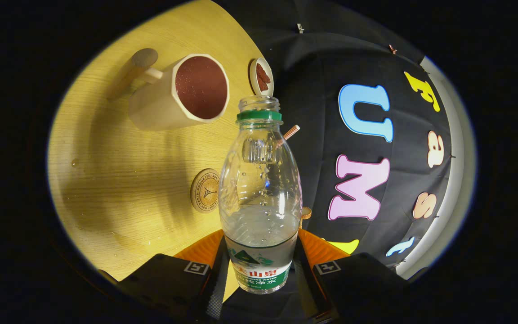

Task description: Take the bottle from table, then pour the juice into the cup, finally place the bottle on the coaster

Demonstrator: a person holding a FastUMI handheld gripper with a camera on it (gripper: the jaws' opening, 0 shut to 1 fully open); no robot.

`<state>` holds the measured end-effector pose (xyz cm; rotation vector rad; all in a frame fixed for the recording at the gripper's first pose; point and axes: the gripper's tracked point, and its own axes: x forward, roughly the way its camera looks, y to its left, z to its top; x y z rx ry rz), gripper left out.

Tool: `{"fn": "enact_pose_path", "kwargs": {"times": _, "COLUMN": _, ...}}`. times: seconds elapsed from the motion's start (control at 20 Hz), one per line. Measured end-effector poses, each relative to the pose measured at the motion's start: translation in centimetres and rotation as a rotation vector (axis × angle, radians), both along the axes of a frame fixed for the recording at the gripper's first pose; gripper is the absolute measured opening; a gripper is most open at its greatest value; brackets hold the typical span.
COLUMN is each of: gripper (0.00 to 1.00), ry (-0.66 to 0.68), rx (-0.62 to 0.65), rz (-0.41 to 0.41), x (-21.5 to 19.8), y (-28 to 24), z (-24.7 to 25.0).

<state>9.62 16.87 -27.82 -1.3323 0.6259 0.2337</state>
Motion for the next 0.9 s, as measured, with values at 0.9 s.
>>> {"fn": "enact_pose_path", "kwargs": {"times": 0.9, "gripper": 0.7, "ry": -0.034, "rx": -0.107, "rz": 0.112, "x": 2.2, "y": 0.9, "z": 1.2}}
